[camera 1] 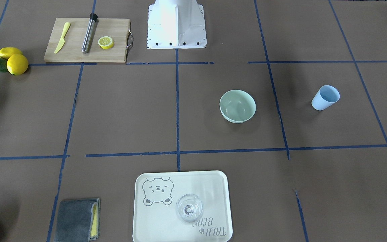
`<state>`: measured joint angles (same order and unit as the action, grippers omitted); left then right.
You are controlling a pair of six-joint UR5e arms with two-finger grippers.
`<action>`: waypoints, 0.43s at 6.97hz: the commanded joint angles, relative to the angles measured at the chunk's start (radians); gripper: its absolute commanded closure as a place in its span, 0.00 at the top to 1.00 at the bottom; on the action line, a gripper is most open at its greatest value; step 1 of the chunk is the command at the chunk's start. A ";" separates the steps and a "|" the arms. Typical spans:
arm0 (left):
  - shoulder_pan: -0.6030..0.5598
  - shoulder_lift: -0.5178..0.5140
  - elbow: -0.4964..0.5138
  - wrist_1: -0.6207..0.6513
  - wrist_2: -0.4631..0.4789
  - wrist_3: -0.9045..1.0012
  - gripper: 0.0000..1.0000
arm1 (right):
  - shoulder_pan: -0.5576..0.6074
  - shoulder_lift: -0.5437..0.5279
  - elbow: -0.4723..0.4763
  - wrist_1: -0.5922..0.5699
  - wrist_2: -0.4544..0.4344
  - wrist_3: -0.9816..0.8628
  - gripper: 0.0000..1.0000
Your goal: Pour ice into bowl
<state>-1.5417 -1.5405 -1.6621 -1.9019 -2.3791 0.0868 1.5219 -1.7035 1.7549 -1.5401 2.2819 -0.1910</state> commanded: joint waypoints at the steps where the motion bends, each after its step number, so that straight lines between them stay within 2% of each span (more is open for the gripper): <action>1: 0.002 -0.024 -0.002 -0.062 -0.038 -0.075 1.00 | 0.032 -0.038 0.006 0.000 0.037 0.021 1.00; 2: 0.046 -0.029 -0.022 -0.093 -0.069 -0.222 1.00 | 0.032 -0.038 0.009 0.000 0.039 0.031 1.00; 3: 0.152 -0.024 -0.046 -0.249 -0.021 -0.402 1.00 | 0.032 -0.038 0.009 0.000 0.039 0.031 1.00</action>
<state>-1.4850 -1.5655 -1.6831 -2.0188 -2.4226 -0.1221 1.5526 -1.7398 1.7628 -1.5401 2.3183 -0.1656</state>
